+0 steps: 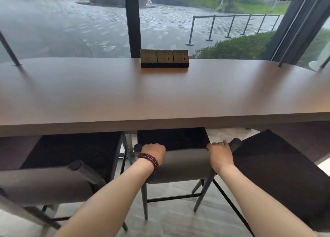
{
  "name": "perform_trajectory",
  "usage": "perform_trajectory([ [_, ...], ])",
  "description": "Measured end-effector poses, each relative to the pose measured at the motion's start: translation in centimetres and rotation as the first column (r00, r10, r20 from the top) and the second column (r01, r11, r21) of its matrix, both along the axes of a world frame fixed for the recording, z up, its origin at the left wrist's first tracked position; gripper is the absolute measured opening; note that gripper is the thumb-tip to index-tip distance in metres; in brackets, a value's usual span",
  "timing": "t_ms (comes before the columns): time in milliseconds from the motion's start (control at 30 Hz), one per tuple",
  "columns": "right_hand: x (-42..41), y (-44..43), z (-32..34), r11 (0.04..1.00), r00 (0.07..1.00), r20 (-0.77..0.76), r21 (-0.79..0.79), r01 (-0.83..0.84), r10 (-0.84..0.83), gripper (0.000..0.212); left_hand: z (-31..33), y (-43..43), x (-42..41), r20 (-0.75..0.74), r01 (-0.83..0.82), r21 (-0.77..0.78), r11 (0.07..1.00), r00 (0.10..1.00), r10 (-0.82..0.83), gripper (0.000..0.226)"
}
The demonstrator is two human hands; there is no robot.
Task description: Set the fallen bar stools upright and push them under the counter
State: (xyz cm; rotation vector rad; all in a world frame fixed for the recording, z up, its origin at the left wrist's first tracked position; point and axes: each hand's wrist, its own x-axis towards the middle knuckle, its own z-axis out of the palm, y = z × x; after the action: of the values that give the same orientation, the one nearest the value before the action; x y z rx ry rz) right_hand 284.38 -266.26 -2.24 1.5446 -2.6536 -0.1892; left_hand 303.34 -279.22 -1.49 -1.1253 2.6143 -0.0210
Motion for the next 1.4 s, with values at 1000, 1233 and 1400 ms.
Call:
perform_trajectory([
  [1000,3.8,3.8,-0.3,0.990,0.991,0.077,-0.101,-0.100,0.108,0.015,0.2,3.4,5.4,0.035,-0.085,-0.131,0.988,0.995,0.090,0.021],
  [1233,3.9,3.7,-0.4,0.992,0.992,0.070,-0.066,-0.104,0.109,0.016,0.4,3.7,5.5,0.022,-0.105,-0.090,0.990,0.994,0.107,0.017],
  [1400,3.9,4.3,-0.1,0.991,0.990,0.076,-0.075,-0.112,0.118,0.022,0.8,4.5,6.0,-0.069,-0.086,-0.023,0.996,0.994,0.085,0.026],
])
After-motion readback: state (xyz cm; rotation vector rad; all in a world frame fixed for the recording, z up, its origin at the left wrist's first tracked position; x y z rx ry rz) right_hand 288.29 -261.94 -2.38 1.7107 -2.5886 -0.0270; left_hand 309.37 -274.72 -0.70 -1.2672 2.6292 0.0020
